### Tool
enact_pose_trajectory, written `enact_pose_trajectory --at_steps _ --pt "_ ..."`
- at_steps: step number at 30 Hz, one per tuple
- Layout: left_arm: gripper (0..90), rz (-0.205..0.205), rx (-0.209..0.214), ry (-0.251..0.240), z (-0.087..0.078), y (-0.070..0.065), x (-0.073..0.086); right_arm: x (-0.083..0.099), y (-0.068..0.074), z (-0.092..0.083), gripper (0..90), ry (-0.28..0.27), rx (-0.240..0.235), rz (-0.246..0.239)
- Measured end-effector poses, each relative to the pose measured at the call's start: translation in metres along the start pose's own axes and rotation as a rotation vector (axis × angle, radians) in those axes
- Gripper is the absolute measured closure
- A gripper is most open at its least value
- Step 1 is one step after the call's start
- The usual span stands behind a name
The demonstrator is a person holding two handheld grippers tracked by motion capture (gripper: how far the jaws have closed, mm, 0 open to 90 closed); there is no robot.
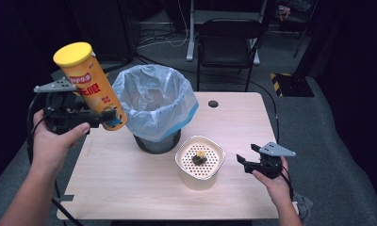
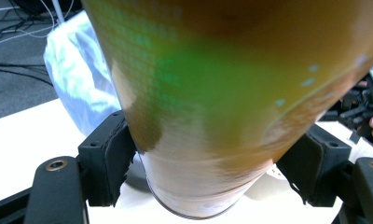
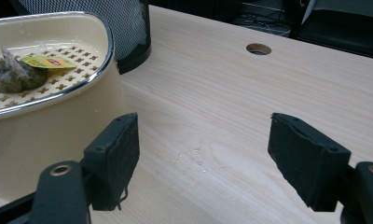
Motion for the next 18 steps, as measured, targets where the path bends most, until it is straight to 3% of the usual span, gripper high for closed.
enact_pose_trajectory --at_steps 7,18 --pt "24.5 0.031 -0.009 -0.013 0.009 -0.008 -0.029 0.002 -0.001 0.002 24.5 0.006 0.004 0.009" --pt "24.4 0.041 -0.008 -0.03 0.047 -0.012 -0.061 0.007 -0.004 0.003 24.5 0.009 0.002 0.019"
Point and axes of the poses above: each handheld gripper's, and its own axes: z roughly forward along the jaws, x roughly out of its underside, y roughly to its left, the point moved 9 cm from there along z, roughly forward along the jaws, and after that the axes turned 8 degrees about y, right-handed, at the moved point
